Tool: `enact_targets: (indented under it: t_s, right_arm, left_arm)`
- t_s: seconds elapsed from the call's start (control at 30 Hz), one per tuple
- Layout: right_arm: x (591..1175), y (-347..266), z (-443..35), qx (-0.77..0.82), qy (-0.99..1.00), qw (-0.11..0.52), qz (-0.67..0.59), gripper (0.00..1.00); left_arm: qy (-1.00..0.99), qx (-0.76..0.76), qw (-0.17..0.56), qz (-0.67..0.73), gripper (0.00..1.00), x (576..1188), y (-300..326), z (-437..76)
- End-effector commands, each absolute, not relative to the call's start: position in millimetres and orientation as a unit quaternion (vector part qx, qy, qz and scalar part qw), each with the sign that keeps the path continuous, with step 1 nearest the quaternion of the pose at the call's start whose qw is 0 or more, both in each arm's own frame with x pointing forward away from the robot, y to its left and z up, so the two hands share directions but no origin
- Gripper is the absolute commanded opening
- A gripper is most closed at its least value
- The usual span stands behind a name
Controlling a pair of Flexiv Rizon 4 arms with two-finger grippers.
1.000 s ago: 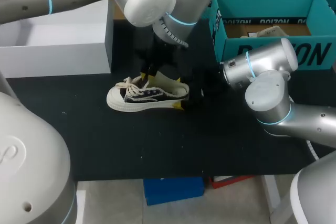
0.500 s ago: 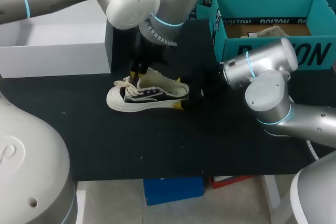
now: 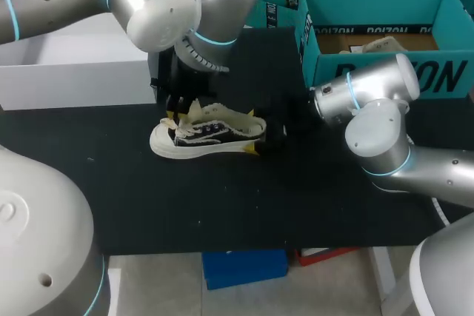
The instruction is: Take the shoe out of the shoebox, open the shoe tongue, remove and reinsert the insole, then place the shoe into the shoebox
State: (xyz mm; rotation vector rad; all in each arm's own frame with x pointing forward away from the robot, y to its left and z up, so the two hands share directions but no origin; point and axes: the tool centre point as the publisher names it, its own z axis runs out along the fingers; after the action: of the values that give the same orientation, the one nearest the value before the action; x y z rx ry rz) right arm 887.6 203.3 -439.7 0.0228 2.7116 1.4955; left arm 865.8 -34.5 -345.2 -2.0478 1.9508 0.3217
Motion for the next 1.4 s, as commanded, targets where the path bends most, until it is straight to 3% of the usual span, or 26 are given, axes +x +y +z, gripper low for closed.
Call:
enact_targets:
  t_s: [0.03, 0.13, 0.2, 0.27, 0.3, 0.33, 0.37, 0.4, 0.93, 1.4]
  right_arm:
    - [887.7, 203.6, -443.1, 0.009, 0.876, 0.022, 0.482, 0.0]
    - [887.7, 203.6, -443.1, 0.009, 0.876, 0.022, 0.482, 0.0]
    - [887.7, 203.6, -443.1, 0.009, 0.876, 0.022, 0.482, 0.0]
    - [887.7, 203.6, -443.1, 0.009, 0.876, 0.022, 0.482, 0.0]
    - [887.7, 203.6, -443.1, 0.009, 0.876, 0.022, 0.482, 0.0]
    - [887.7, 203.6, -443.1, 0.009, 0.876, 0.022, 0.482, 0.0]
    - [887.7, 203.6, -443.1, 0.009, 0.876, 0.022, 0.482, 0.0]
    - [887.7, 203.6, -443.1, 0.009, 0.876, 0.022, 0.482, 0.0]
    - [887.7, 203.6, -443.1, 0.009, 0.876, 0.022, 0.482, 0.0]
    - [887.7, 203.6, -443.1, 0.009, 0.876, 0.022, 0.482, 0.0]
  left_arm:
    - [0.676, -0.716, 0.138, 0.107, 0.0, 863.6, -21.5, -351.9]
    - [0.675, -0.717, 0.133, 0.112, 0.0, 862.8, -19.9, -356.5]
    - [0.677, -0.716, 0.127, 0.114, 0.25, 863.2, -19.0, -358.6]
    - [0.677, -0.716, 0.126, 0.115, 0.29, 864.0, -18.0, -359.2]
    - [0.677, -0.716, 0.124, 0.115, 0.38, 864.5, -17.5, -358.6]
    - [0.678, -0.716, 0.123, 0.115, 0.55, 865.1, -17.2, -357.5]
    - [0.678, -0.716, 0.122, 0.114, 0.83, 865.5, -17.2, -356.8]
    - [0.683, -0.713, 0.119, 0.108, 1.0, 866.8, -17.4, -354.7]
    - [0.793, -0.604, 0.084, 0.003, 1.0, 875.8, -36.7, -309.3]
    - [0.955, -0.282, 0.052, -0.072, 1.0, 879.6, -88.7, -272.2]
